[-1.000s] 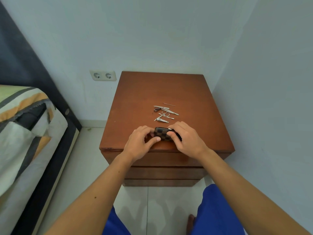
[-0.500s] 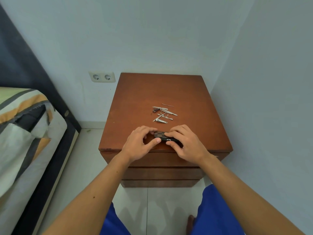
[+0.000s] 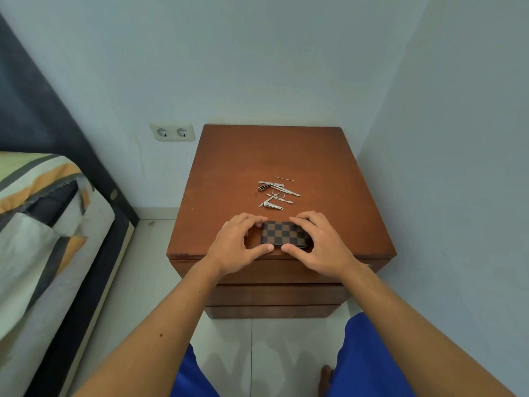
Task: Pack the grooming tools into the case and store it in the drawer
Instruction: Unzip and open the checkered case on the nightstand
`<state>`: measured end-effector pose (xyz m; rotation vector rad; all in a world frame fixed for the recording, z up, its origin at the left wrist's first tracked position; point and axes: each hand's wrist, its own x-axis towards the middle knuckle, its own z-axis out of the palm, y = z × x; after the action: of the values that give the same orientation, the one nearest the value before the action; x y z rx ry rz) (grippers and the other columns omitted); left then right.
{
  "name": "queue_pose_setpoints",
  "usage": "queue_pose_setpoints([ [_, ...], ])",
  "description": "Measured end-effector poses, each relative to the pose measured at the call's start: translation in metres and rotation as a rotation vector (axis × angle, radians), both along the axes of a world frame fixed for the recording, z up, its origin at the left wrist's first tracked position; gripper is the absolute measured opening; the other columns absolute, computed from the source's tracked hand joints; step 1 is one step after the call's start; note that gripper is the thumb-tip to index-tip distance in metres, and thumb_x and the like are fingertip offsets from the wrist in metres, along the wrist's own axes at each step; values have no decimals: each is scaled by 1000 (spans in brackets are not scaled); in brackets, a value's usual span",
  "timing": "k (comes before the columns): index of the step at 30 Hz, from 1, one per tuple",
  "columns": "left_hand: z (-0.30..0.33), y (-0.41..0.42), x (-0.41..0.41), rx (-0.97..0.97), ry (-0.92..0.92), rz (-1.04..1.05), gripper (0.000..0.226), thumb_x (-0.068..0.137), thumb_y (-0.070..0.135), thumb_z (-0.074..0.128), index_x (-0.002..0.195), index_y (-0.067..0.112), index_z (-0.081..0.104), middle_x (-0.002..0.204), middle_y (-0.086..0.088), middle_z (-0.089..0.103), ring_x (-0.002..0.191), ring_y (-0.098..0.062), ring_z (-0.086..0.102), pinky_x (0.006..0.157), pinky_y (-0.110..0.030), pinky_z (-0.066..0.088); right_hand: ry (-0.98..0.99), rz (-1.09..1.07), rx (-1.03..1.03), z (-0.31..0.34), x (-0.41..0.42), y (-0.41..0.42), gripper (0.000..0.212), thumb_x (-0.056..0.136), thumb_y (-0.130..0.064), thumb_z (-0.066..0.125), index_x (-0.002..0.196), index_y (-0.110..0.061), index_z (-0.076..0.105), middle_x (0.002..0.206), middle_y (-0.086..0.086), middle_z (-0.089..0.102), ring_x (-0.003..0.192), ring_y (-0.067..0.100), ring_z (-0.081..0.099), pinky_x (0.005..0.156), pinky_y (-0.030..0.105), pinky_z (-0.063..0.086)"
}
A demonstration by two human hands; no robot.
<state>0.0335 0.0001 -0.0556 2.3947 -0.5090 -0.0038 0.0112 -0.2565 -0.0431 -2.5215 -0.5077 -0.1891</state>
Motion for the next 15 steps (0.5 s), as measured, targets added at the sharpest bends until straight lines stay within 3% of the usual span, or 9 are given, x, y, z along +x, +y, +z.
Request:
queue_pose_setpoints([
  [4, 1, -2, 0, 21, -14, 4, 68, 90, 59, 75, 149, 33, 54, 135, 13, 58, 120, -6, 49, 109, -38, 47, -9, 44, -47, 0, 6, -2, 80, 85, -68, 70, 145, -16, 57, 132, -8, 54, 123, 8, 45, 104, 26, 46],
  [15, -1, -8, 4, 52, -47, 56, 67, 85, 61, 79, 142, 33, 56, 128, 14, 59, 119, -6, 51, 108, -36, 43, -71, 74, -97, 0, 14, 3, 64, 89, -60, 67, 135, -16, 60, 125, -5, 56, 114, 10, 49, 95, 27, 51],
])
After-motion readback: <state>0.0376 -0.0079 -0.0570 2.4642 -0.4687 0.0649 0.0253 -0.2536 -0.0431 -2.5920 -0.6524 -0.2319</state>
